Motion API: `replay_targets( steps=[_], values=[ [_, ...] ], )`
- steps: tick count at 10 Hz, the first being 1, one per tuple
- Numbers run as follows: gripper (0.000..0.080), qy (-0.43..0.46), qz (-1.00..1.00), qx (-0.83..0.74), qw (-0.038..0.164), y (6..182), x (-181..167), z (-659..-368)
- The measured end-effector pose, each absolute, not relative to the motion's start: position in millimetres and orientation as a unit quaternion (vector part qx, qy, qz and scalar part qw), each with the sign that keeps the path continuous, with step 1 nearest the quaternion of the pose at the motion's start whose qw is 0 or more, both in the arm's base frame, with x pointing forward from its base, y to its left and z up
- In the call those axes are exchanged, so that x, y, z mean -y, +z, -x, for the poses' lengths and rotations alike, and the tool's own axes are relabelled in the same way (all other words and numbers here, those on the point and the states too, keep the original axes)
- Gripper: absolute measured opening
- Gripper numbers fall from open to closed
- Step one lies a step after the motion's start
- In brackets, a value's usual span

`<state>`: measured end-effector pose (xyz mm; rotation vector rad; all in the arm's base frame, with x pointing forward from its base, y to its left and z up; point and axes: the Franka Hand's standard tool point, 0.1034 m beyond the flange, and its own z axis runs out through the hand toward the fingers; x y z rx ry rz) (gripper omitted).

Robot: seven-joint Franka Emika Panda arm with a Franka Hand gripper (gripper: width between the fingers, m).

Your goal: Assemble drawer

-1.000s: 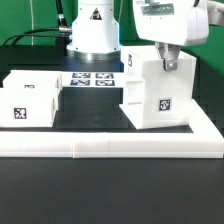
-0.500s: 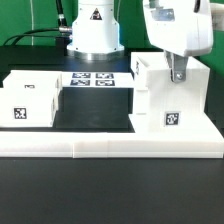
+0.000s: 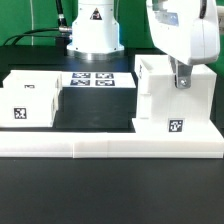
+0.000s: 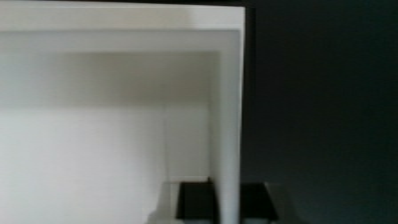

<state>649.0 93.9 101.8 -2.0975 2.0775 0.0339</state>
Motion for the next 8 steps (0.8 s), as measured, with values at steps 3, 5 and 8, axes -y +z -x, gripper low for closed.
replay_targets(
  steps=[3,5,8],
  values=[
    [0.0363,0.011,0.71,-0.697,0.094,101.1,-94.9,-648.6],
    [0.0553,0.011,0.713,-0.694,0.094,101.0,-95.6,-648.4],
    [0.0645,0.011,0.716,-0.692,0.094,101.0,-96.0,-648.4]
  ],
)
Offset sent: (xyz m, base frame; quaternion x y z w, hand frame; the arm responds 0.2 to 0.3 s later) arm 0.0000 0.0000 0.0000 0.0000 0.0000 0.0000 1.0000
